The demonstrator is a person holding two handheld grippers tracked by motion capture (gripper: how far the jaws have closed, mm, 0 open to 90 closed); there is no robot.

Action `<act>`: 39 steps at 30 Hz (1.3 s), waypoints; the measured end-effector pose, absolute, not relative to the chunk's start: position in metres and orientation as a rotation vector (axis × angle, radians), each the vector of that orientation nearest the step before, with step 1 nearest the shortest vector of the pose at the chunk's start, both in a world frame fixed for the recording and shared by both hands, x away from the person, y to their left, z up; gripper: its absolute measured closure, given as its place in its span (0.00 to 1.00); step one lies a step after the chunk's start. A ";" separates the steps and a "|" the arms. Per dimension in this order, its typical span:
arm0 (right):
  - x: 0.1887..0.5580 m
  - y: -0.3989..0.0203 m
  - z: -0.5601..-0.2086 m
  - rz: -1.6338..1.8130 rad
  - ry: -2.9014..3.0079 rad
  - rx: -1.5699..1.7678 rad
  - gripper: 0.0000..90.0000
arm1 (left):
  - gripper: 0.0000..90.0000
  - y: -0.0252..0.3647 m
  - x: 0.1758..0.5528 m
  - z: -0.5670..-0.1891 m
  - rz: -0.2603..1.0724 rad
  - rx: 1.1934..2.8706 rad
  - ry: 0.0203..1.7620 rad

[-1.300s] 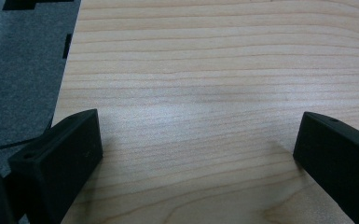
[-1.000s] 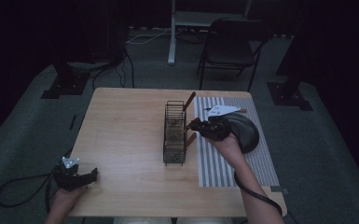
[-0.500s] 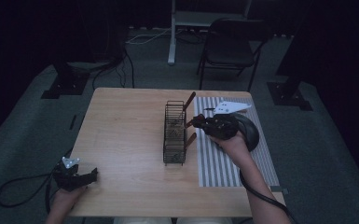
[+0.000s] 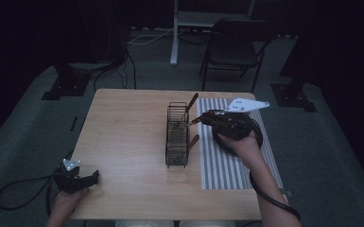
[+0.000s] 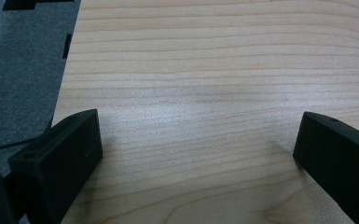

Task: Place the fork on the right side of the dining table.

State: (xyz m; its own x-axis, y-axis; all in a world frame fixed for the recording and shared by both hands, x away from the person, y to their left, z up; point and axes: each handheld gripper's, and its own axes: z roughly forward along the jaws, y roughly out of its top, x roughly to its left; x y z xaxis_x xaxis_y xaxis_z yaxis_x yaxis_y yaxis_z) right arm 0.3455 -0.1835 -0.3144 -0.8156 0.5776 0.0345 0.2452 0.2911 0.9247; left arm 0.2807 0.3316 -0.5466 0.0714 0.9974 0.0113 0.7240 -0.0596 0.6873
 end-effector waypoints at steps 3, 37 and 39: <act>0.342 -0.191 -0.310 1.542 2.232 0.756 0.90 | 0.02 0.332 0.281 -0.547 0.691 1.839 1.704; 0.305 -0.275 -0.346 1.461 2.099 0.989 0.90 | 0.02 0.332 0.281 -0.547 0.690 1.839 1.704; 0.303 -0.277 -0.353 1.464 2.097 1.012 0.90 | 0.02 0.332 0.281 -0.547 0.690 1.839 1.704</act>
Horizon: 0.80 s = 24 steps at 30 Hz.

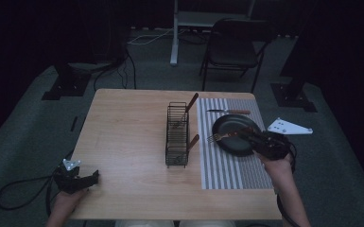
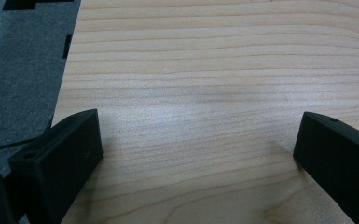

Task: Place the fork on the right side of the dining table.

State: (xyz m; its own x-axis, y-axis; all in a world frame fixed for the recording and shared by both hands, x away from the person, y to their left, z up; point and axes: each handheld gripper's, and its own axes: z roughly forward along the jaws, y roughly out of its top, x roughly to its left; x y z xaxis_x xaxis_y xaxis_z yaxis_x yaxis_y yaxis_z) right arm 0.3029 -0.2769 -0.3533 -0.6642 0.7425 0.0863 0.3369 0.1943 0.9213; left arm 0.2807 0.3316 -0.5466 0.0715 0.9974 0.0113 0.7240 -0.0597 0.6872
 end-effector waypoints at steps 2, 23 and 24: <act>0.300 -0.278 -0.361 1.464 2.101 1.029 0.90 | 0.02 0.332 0.281 -0.547 0.691 1.839 1.704; 0.270 -0.294 -0.426 1.419 2.110 1.234 0.90 | 0.02 0.332 0.281 -0.547 0.691 1.839 1.705; 0.268 -0.294 -0.427 1.421 2.112 1.239 0.90 | 0.02 0.332 0.281 -0.547 0.691 1.838 1.704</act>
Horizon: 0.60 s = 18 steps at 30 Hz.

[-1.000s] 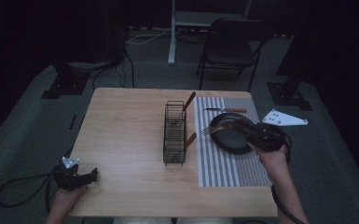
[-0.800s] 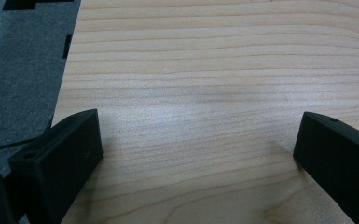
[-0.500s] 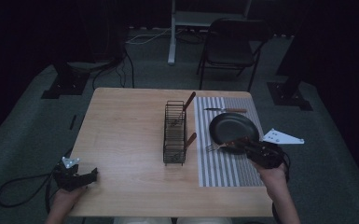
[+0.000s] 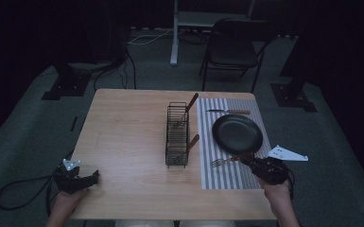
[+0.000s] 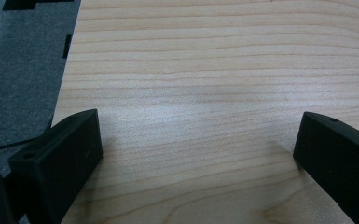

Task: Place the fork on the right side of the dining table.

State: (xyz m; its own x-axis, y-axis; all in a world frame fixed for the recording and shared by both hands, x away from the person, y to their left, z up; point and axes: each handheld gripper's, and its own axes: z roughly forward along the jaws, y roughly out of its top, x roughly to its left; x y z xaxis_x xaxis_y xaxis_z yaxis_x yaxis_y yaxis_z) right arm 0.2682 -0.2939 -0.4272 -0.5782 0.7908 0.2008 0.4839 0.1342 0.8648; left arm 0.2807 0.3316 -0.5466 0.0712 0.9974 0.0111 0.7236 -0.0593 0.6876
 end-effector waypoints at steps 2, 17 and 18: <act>0.266 -0.294 -0.431 1.426 2.111 1.248 0.90 | 0.02 0.331 0.281 -0.547 0.691 1.836 1.704; 0.268 -0.304 -0.449 1.451 2.101 1.357 0.90 | 0.02 0.331 0.281 -0.547 0.690 1.837 1.706; 0.269 -0.305 -0.450 1.457 2.098 1.366 0.90 | 0.02 0.331 0.281 -0.547 0.691 1.836 1.705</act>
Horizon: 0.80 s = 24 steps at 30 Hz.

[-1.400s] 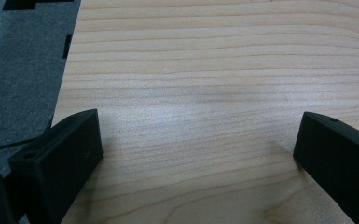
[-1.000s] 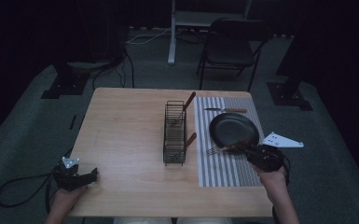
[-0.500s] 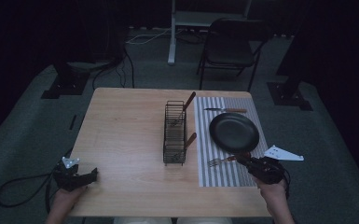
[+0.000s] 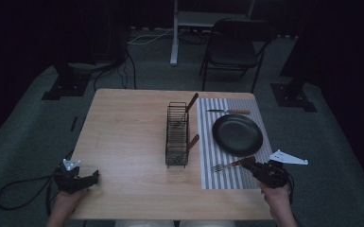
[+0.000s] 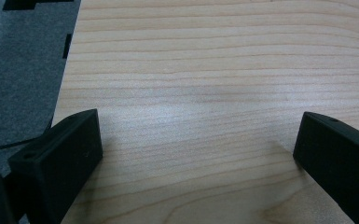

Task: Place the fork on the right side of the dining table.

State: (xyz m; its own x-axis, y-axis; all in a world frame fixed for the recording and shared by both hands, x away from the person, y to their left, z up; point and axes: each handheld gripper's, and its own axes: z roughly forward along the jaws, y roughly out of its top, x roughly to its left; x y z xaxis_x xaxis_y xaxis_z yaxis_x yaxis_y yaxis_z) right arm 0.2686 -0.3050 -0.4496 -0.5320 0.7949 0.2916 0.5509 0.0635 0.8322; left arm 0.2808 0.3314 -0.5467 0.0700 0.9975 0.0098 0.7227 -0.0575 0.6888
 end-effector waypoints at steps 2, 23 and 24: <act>0.270 -0.308 -0.451 1.468 2.095 1.383 0.90 | 0.02 0.331 0.281 -0.547 0.691 1.836 1.705; 0.279 -0.342 -0.477 1.377 2.044 1.499 0.72 | 0.02 0.332 0.281 -0.547 0.692 1.839 1.704; 0.280 -0.344 -0.479 1.374 2.043 1.502 0.70 | 0.02 0.332 0.281 -0.547 0.691 1.839 1.704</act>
State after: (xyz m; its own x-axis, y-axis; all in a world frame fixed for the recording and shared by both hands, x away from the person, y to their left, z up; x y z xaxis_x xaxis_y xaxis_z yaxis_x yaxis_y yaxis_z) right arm 0.2796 -0.3441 -0.4791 -0.4337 0.8469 0.3078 0.6044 0.0200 0.7964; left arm 0.2807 0.3316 -0.5466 0.0715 0.9974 0.0115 0.7239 -0.0598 0.6873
